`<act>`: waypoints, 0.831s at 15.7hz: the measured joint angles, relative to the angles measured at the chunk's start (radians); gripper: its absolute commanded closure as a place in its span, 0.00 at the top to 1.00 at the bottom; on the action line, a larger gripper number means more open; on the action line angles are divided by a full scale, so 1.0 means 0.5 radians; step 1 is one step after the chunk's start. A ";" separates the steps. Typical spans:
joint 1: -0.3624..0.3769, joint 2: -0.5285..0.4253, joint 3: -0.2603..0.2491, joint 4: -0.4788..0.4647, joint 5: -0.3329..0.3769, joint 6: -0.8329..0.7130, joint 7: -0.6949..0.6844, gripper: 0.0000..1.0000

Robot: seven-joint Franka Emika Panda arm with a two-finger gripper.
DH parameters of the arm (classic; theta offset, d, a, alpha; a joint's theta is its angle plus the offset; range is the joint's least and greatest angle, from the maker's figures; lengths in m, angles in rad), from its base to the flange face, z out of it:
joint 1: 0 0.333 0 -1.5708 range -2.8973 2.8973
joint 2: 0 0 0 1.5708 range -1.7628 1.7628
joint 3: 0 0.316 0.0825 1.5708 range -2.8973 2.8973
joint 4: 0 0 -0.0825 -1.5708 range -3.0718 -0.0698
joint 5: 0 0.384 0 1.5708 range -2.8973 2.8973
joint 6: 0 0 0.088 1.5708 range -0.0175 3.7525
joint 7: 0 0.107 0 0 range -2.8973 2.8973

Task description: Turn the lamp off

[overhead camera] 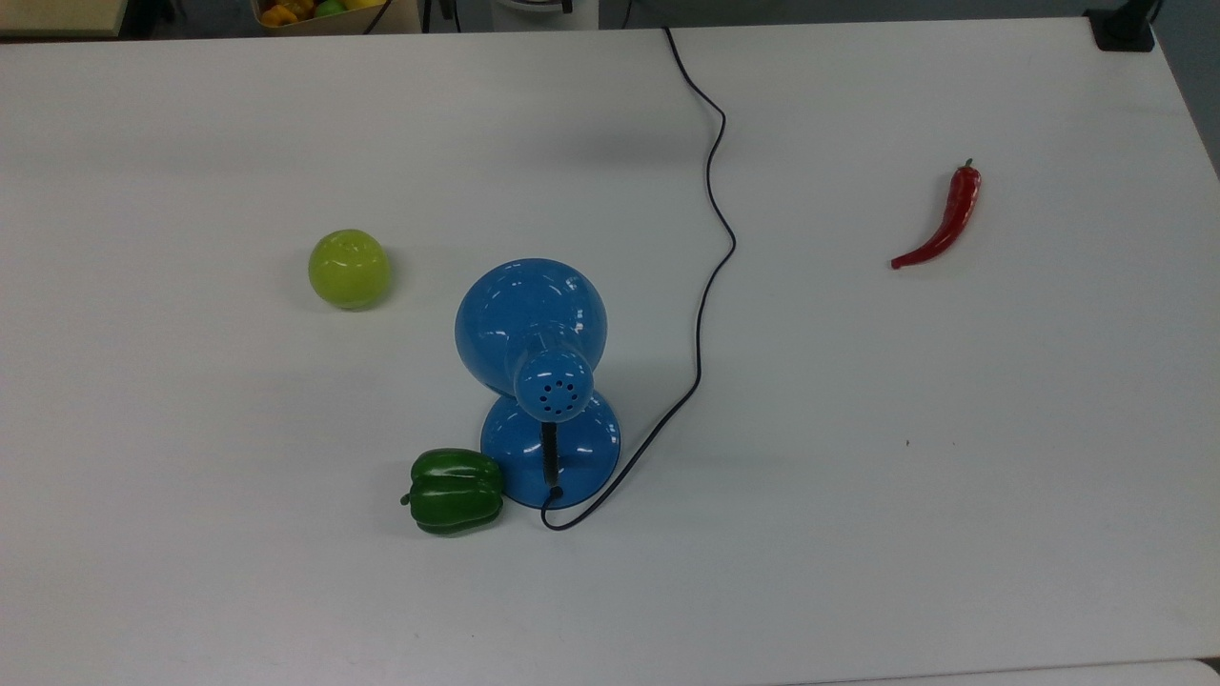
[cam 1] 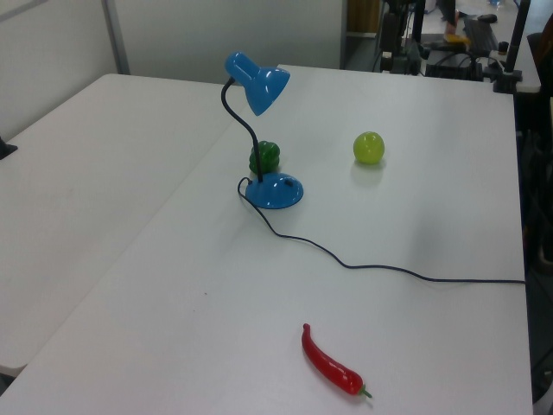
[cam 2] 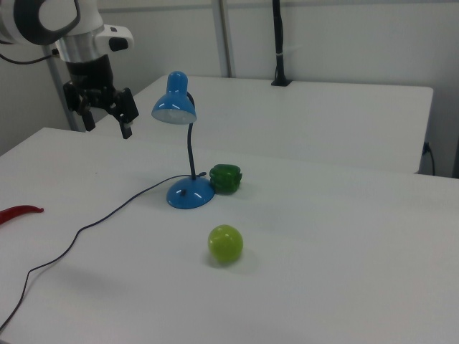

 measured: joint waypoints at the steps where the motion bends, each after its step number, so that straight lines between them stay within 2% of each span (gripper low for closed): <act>1: 0.000 0.006 0.000 0.000 0.000 0.022 -0.043 1.00; 6: -0.002 0.040 0.000 -0.002 0.000 0.120 -0.256 1.00; 13: -0.004 0.040 0.000 -0.002 0.000 0.120 -0.304 1.00</act>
